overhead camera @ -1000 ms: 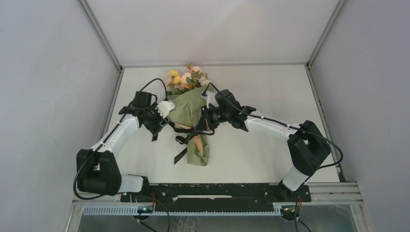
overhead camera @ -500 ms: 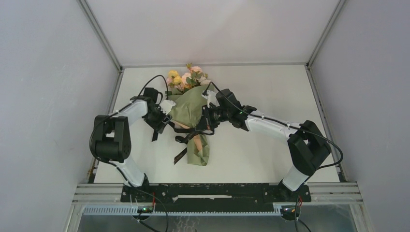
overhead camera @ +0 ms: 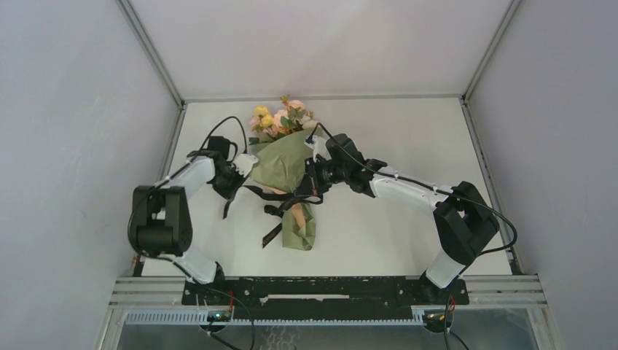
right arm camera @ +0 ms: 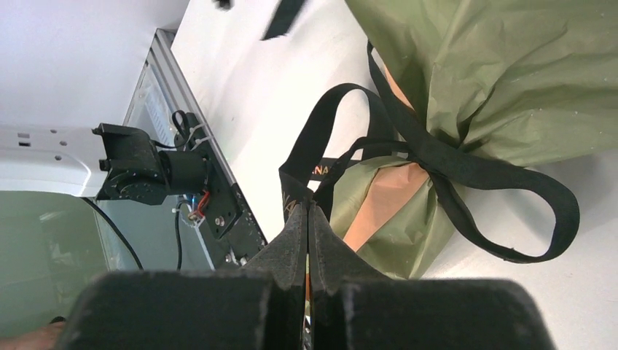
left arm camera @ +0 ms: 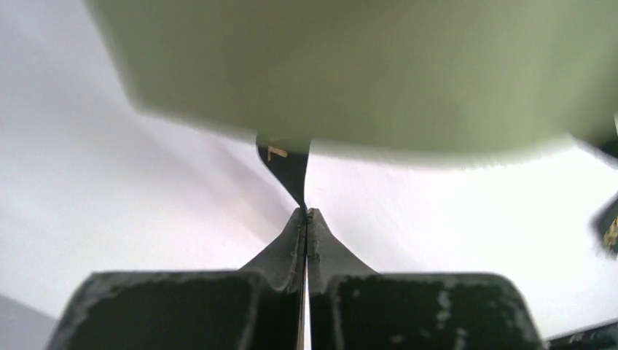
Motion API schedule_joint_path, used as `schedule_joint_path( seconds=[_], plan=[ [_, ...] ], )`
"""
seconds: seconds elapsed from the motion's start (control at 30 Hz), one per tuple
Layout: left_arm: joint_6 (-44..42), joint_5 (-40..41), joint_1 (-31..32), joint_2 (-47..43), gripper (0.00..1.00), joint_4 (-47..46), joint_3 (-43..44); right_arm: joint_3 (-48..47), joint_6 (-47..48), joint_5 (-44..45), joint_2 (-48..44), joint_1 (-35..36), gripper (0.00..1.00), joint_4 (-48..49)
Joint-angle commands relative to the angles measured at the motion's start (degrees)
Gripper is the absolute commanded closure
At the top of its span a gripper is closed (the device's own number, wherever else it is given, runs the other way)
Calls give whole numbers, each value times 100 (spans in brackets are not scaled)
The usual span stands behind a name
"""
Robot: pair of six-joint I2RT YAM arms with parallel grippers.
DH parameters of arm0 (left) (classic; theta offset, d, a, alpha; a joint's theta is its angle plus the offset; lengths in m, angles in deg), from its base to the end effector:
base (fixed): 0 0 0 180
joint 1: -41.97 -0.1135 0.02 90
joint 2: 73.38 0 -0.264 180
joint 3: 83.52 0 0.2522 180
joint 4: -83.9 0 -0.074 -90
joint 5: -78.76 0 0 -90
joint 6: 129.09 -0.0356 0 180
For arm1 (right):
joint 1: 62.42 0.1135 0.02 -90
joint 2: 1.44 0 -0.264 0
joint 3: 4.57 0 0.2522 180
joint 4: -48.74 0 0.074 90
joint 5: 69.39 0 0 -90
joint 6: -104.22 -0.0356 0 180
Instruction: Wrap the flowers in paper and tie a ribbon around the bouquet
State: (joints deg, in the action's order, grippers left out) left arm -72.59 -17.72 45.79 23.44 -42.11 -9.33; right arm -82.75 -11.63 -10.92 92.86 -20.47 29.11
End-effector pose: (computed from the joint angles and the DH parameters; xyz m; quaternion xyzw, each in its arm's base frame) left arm 0.3085 -0.0246 0.1722 0.3235 0.9374 -0.0245 0.1268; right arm 0.2603 0.2590 0.2458 -0.2426 0.8307 0.4454 0.2293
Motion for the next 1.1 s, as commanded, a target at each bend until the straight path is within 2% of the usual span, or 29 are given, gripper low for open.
schedule_joint_path(
  seconds=[0.0,0.1,0.2,0.27,0.3,0.4,0.47,0.57,0.7,0.8,0.93,1.07],
  plan=[
    [-1471,-226,-157,-1461,100,758,-681,-79,-25,-4,36,-63,100,431],
    [-1986,-330,-146,-1889,100,1809,-548,-86,-94,-47,95,-94,100,526],
    [-2451,-789,69,-2301,100,3086,-133,-79,-157,-34,127,-129,100,778],
    [-2699,-942,629,-2705,100,3766,55,-79,-202,3,147,-167,100,857],
    [-2773,-998,1144,-2950,100,4022,104,-79,-236,22,155,-188,100,897],
    [-2648,-1184,2323,-3794,100,4109,101,-79,-272,42,198,-275,100,1034],
    [-2634,-1406,3013,-4242,100,3897,157,-121,-240,87,223,-306,100,1061],
    [-1895,-1759,3847,-4395,100,3057,329,-321,-58,103,304,-306,100,952],
    [-1271,-1930,4882,-3656,100,2329,744,-484,142,78,296,-313,100,862],
    [-943,-1742,5684,-3308,100,1426,663,-516,240,16,220,-356,100,847],
    [-718,-1831,6399,-2970,100,511,603,-520,278,-147,185,-416,100,852],
    [-530,-1876,6834,-2612,100,-468,596,-531,238,-304,220,-459,100,885]
  ],
)
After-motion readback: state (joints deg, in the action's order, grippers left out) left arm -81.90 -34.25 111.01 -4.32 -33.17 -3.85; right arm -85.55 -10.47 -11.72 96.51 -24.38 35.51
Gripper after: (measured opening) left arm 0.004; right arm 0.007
